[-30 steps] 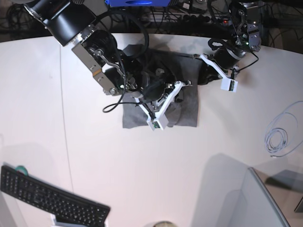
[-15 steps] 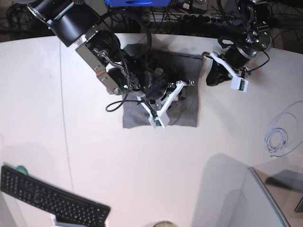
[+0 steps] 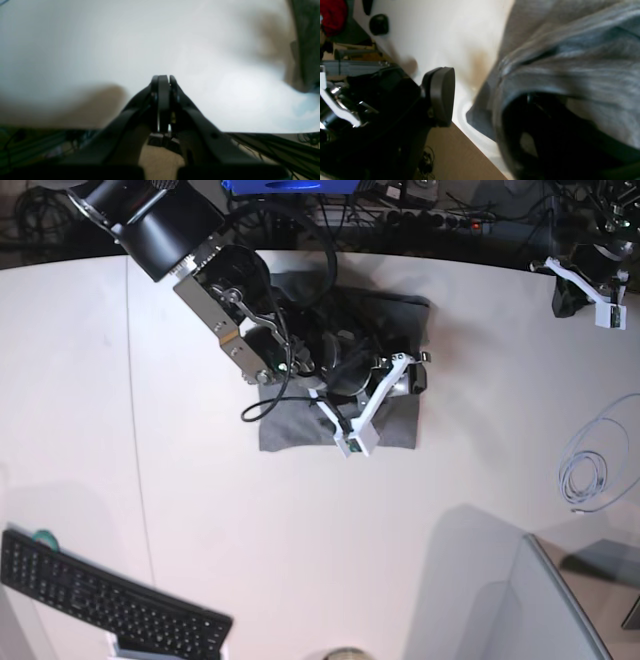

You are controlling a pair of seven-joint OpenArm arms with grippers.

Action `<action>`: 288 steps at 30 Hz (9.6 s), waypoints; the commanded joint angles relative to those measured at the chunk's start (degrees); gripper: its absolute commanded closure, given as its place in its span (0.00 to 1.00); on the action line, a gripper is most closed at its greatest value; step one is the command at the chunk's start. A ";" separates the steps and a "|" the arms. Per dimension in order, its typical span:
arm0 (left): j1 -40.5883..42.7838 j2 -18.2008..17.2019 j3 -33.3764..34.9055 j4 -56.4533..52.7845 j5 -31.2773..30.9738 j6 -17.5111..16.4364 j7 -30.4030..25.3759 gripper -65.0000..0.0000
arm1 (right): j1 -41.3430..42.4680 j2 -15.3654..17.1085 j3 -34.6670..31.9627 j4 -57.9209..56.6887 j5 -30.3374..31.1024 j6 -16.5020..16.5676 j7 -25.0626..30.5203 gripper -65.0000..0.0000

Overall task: Layout the t-shirt on the table in an organized manner, then fold the t-shirt properly
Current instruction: 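Press the folded layer flat with the right gripper and release, then grasp the folded shirt's edge with the left gripper and tuck it, then grasp the folded shirt's sides with both grippers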

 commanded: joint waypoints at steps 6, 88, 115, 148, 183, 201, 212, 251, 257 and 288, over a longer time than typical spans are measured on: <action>0.47 -0.86 -0.51 0.90 -1.06 -0.47 -1.21 1.00 | 4.64 -1.52 -7.62 0.72 0.75 -2.53 0.77 0.50; -2.34 2.21 0.28 0.46 -1.33 -0.47 -1.39 1.00 | 11.68 12.11 -18.70 18.92 0.66 -14.13 -13.65 1.00; -28.89 7.40 12.85 -10.97 -1.42 -0.47 7.23 0.27 | 4.12 15.53 -10.08 20.24 -9.62 -13.60 -13.65 1.00; -34.78 11.97 13.56 -11.50 -1.50 -0.47 9.34 1.00 | 4.03 16.77 -9.73 19.88 -9.62 -13.60 -13.65 1.00; -43.58 10.13 20.94 -31.36 -1.24 5.02 -9.12 1.00 | 4.03 16.85 -9.73 19.71 -9.62 -13.60 -13.65 1.00; -26.61 8.28 10.04 -9.74 -1.50 5.02 -8.77 0.00 | 9.13 18.35 -7.97 13.20 -9.71 -13.60 -4.16 1.00; -12.28 5.73 9.51 -7.01 -1.50 -0.47 -8.77 0.00 | 5.17 18.79 -7.62 13.64 -9.54 -13.52 -1.17 1.00; -9.64 3.01 -5.17 -7.45 -0.98 -0.47 -8.77 0.00 | 10.97 15.10 -3.75 -13.61 -9.62 -8.24 5.69 1.00; -9.64 3.01 -4.90 -7.45 -0.89 -0.47 -8.77 0.00 | 10.27 16.41 -3.75 -10.45 -9.62 -8.07 7.01 1.00; -16.94 9.07 19.62 8.20 -1.50 -0.47 6.26 0.00 | -5.55 23.62 -3.58 19.88 -9.36 -10.79 0.24 1.00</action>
